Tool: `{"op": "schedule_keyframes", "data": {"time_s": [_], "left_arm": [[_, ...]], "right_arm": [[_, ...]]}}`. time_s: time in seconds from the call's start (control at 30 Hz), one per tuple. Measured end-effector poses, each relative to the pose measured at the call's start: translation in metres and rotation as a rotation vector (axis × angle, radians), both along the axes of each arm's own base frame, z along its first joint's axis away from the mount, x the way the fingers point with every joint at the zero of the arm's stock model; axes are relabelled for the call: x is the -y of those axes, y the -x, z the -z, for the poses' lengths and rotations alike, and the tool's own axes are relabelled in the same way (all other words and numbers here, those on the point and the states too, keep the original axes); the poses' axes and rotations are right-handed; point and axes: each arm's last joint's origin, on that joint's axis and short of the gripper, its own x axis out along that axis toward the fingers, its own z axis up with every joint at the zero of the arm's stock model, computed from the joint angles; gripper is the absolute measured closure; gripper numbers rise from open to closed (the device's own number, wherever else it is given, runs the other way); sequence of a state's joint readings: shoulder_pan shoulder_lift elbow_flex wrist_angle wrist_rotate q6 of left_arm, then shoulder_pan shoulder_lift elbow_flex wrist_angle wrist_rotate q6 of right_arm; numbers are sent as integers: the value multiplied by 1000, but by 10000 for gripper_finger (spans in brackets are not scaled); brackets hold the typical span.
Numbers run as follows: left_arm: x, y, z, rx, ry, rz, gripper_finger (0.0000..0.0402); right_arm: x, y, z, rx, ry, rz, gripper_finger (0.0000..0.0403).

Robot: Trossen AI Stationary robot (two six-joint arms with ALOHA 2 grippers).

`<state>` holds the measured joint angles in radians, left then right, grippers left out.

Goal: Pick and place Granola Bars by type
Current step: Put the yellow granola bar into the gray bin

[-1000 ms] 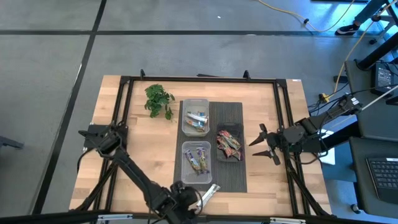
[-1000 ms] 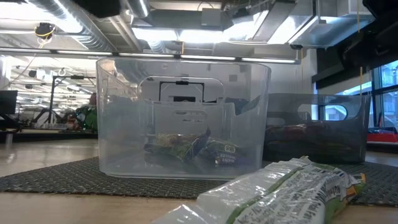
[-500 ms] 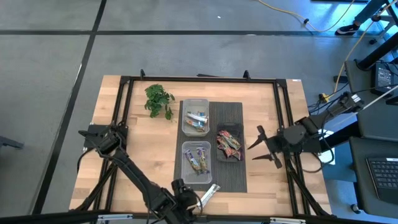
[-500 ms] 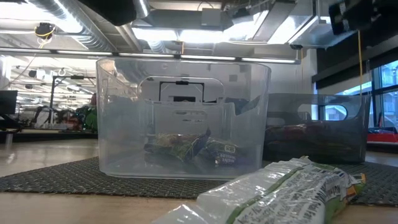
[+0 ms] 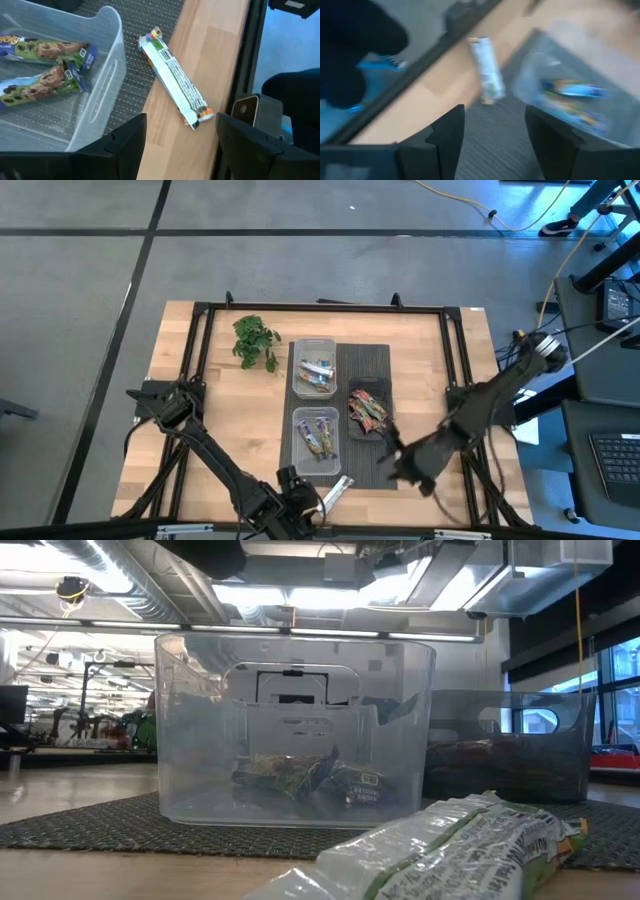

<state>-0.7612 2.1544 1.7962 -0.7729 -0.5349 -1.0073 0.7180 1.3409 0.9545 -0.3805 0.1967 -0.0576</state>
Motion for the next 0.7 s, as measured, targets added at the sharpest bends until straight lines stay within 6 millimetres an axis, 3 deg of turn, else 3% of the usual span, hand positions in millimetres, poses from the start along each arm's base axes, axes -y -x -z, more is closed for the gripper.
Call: {"op": "schedule_keyframes", "data": {"time_s": [0.27, 0.47, 0.7], "left_arm": [[-1, -2, -1, 25, -7, -14, 170], [-3, -4, -1, 22, -33, 9, 173], [-6, -6, -1, 32, -83, 27, 169]], "right_arm": [[-43, -33, 26, -110, -32, -117, 190], [-58, -55, 54, -59, 21, -183, 190], [-69, -67, 92, -56, 105, -254, 190]]}}
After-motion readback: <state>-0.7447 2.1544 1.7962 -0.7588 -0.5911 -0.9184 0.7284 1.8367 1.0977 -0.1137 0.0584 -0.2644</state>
